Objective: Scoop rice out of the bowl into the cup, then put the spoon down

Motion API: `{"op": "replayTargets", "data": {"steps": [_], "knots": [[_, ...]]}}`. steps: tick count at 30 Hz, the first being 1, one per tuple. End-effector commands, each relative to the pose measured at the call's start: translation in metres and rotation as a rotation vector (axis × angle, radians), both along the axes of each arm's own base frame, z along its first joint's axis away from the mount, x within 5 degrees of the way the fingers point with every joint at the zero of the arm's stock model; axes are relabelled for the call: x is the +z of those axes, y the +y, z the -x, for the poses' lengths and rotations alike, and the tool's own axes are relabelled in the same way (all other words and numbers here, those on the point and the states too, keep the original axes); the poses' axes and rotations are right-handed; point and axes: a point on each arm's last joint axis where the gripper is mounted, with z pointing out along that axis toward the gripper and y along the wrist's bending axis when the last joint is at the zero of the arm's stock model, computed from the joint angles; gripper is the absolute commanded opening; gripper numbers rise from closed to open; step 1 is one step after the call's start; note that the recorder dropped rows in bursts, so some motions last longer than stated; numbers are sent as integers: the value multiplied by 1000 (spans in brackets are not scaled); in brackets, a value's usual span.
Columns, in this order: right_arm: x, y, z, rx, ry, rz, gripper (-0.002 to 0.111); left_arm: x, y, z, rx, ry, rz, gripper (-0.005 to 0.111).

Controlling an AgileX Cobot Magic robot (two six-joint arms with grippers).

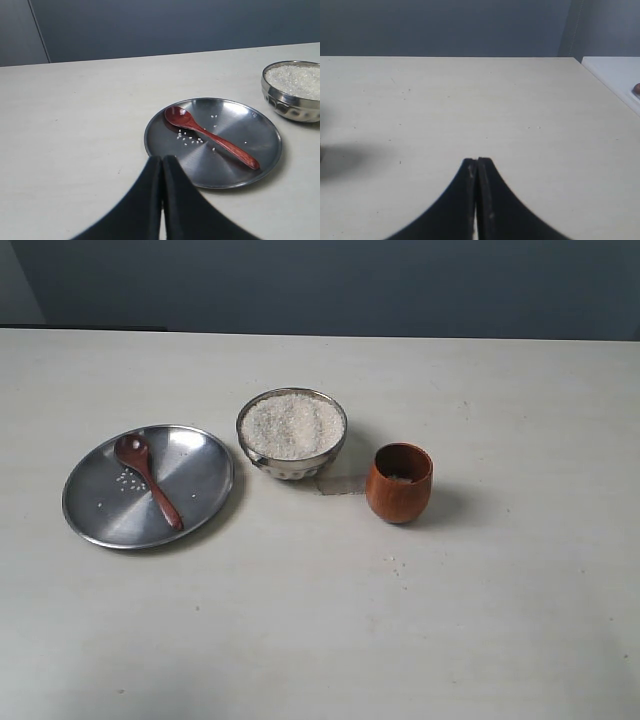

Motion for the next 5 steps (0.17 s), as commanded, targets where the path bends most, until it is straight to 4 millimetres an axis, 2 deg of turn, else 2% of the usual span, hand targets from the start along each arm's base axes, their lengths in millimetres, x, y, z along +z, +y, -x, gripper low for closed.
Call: {"op": "replayTargets", "data": {"steps": [1,5], "knots": [[0,0,0,-5,-8,-1,0,0,0,0,0,-11,9,0],[0,0,0,-5,-8,-1,0,0,0,0,0,-11,9,0]]}}
